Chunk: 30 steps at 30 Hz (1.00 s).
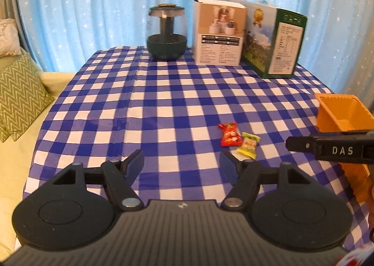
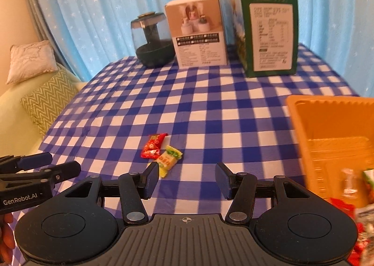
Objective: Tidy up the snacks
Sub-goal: 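Move both open tools back toward the red and yellow candies on the table, then grasp the yellow candy with the right tool while the left grasps the red candy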
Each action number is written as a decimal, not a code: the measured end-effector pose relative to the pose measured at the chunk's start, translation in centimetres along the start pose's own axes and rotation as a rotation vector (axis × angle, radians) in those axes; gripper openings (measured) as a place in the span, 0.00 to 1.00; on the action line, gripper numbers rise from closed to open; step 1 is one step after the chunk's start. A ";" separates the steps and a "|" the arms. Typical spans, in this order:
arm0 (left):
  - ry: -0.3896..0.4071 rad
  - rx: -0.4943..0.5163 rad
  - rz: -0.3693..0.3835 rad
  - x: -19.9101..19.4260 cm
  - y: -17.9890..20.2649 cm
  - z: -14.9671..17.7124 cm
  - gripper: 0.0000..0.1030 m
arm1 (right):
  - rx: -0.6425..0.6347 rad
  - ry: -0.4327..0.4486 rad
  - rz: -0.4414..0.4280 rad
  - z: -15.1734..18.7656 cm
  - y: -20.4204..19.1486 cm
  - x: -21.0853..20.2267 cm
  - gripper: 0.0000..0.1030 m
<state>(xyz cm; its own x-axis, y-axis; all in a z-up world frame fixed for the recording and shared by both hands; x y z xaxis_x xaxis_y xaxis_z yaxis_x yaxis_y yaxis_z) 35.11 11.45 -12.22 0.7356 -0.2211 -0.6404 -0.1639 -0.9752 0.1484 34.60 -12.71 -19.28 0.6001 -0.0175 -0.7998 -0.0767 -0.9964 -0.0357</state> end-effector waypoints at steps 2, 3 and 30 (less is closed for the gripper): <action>0.005 -0.021 0.002 0.2 -0.5 -0.2 0.66 | 0.008 -0.010 -0.016 0.0 -0.5 0.7 0.52; 0.006 -0.031 0.003 0.3 -0.7 -0.3 0.66 | 0.012 -0.015 -0.027 0.0 -0.8 1.0 0.52; 0.025 -0.106 0.018 2.1 -1.4 -1.8 0.69 | -0.144 -0.037 0.051 0.4 -4.1 7.2 0.23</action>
<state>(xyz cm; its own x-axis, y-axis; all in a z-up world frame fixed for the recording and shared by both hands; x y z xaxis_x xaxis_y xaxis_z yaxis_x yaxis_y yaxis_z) 38.03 12.34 -12.38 0.7493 -0.2371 -0.6183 -0.1079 -0.9649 0.2393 38.92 -8.72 -25.13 0.5684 -0.0684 -0.8199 0.0100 -0.9959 0.0900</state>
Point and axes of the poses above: each gripper's, at about its wrist camera, not at the fingertips, and x roughly the way its jaws point, y to its right, z to its underside, the point moved 7 cm from there along x, roughly the way its jaws point, and after that the axes turned 11 degrees about z, right-handed, at the moved point
